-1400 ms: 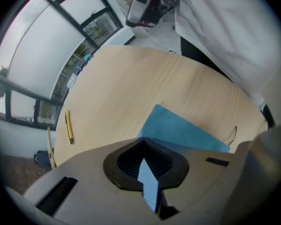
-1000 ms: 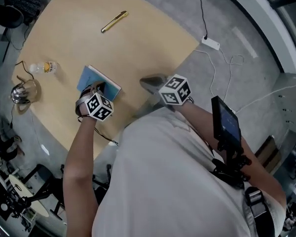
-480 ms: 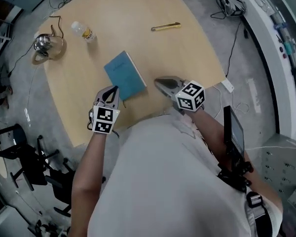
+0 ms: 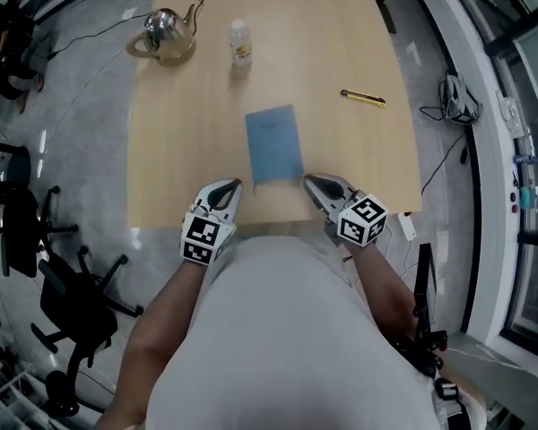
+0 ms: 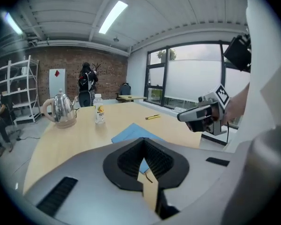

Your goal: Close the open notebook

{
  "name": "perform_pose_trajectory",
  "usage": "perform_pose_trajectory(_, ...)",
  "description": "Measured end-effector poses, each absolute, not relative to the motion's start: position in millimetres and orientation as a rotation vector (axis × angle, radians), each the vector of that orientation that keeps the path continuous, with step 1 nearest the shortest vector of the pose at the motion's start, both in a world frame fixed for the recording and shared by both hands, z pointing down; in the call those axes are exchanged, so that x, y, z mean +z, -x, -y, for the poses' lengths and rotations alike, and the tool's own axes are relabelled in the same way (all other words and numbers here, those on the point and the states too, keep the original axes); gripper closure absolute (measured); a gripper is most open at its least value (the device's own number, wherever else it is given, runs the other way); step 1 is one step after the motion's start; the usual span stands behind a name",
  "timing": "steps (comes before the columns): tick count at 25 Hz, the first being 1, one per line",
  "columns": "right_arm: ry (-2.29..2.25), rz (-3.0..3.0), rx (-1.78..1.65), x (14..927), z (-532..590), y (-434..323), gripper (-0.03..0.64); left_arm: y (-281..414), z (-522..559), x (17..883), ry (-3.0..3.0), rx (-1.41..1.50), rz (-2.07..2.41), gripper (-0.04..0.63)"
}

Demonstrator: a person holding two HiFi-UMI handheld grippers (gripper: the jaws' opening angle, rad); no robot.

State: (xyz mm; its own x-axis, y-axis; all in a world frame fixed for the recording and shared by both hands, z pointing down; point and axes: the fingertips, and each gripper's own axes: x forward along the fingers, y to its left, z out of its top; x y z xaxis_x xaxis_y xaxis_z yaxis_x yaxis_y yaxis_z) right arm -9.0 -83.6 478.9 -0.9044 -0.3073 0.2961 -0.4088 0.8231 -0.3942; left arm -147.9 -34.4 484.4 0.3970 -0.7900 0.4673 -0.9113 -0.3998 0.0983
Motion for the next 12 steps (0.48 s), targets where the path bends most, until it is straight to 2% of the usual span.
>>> perform_pose_trajectory(12,-0.609,2.787,0.574,473.7,39.2,34.0,0.6,165.9,6.0,483.8,-2.343,0.421,1.452,0.588)
